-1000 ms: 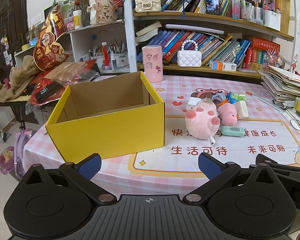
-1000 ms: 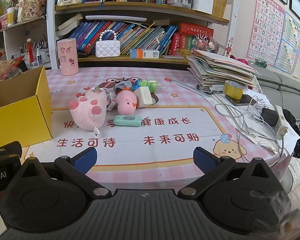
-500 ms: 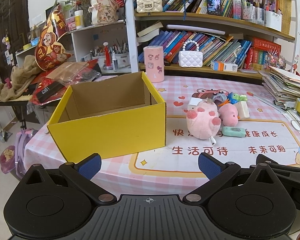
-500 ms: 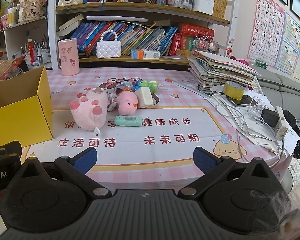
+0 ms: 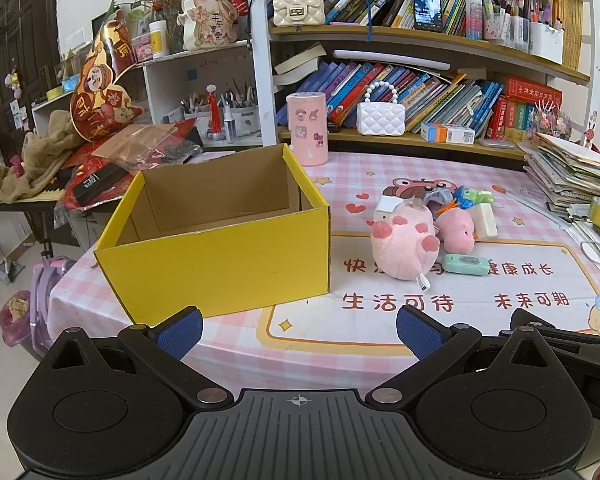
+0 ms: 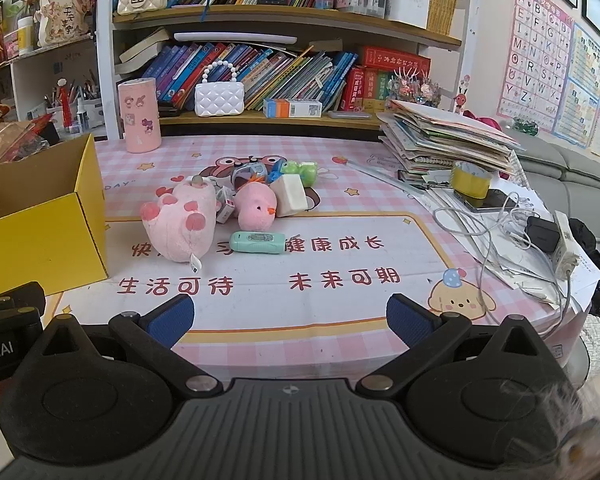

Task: Organize objects

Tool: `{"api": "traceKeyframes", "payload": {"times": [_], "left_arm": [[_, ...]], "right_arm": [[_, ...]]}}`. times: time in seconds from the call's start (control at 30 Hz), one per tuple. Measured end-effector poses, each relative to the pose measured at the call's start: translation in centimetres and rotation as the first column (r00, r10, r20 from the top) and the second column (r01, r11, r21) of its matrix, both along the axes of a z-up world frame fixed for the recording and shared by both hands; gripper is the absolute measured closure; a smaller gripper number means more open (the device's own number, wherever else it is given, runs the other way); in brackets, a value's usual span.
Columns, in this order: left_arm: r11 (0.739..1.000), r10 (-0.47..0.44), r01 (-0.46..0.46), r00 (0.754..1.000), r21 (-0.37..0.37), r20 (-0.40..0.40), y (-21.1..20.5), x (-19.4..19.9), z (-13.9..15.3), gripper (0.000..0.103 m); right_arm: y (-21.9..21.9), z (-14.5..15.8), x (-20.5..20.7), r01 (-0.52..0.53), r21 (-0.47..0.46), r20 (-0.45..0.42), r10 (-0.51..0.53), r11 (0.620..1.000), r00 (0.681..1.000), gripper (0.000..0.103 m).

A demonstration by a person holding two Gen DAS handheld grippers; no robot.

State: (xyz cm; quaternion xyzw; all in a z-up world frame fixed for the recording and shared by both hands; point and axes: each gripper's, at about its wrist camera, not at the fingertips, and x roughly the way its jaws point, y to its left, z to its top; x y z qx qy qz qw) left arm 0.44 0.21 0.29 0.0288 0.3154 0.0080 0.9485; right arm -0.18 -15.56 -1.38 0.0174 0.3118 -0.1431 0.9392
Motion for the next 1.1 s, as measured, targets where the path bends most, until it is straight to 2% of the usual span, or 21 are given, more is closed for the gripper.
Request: {"api": "traceKeyframes", "payload": {"times": [0.47,1.1], "left_arm": [[1.000,0.022,-0.022,1.000,-0.002,-0.017,-0.6,0.6,-0.3,0.000],[0.998,0.038,-0.041,0.995,-0.037,-0.090,-1.2,4.5,-1.5,0.000]], "right_arm": [[-0.1,0.0,1.1,-0.026,0.014,-0.015,0.027,1.000,1.000,0.000],[-1.4,-0.8,5.2,-0.061,0.015,-0.064,0.062,0.998,0.996,0.000]]}}
